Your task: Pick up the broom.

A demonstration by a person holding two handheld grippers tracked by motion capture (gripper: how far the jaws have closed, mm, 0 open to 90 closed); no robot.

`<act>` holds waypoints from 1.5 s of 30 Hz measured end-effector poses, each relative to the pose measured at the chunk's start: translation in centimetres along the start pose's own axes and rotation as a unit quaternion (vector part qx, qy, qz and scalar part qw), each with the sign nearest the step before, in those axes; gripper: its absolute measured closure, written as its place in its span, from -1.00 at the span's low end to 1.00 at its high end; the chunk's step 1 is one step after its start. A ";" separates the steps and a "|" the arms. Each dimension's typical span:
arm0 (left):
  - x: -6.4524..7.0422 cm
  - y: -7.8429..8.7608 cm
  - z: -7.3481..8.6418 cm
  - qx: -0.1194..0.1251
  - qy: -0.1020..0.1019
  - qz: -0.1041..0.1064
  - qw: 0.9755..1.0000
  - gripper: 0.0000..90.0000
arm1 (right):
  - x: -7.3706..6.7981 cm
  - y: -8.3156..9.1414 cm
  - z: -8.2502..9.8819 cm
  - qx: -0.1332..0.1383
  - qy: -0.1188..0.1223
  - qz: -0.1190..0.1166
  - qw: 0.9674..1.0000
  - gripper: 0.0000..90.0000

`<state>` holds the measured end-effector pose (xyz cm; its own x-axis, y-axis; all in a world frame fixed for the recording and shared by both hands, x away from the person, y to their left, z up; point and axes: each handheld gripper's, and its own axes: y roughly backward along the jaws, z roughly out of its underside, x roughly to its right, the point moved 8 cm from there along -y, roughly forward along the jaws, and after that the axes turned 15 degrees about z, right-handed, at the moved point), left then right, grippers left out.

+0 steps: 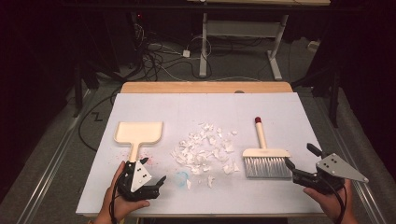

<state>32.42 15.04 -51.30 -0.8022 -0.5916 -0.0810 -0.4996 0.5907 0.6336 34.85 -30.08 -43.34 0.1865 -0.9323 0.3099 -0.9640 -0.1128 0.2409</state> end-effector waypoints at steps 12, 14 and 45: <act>0.4 0.0 0.1 -0.009 -0.017 0.006 1.000 -0.66 | 0.3 -0.6 0.8 -0.027 -0.007 0.001 1.000 -0.55; 0.5 0.1 0.0 -0.005 -0.013 0.007 1.000 -0.66 | 0.2 -0.9 0.8 -0.035 -0.010 0.001 0.999 -0.55; 0.5 0.0 1.4 -0.048 -0.023 0.011 0.999 -0.63 | -5.8 -16.2 3.5 -0.318 -0.006 -0.036 0.947 0.42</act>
<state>31.58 15.49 -52.42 -0.8280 -0.5520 -0.0988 -0.4489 0.5469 0.7067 48.73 -24.09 -52.30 0.2413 -0.9342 0.2630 -0.6389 0.0510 0.7676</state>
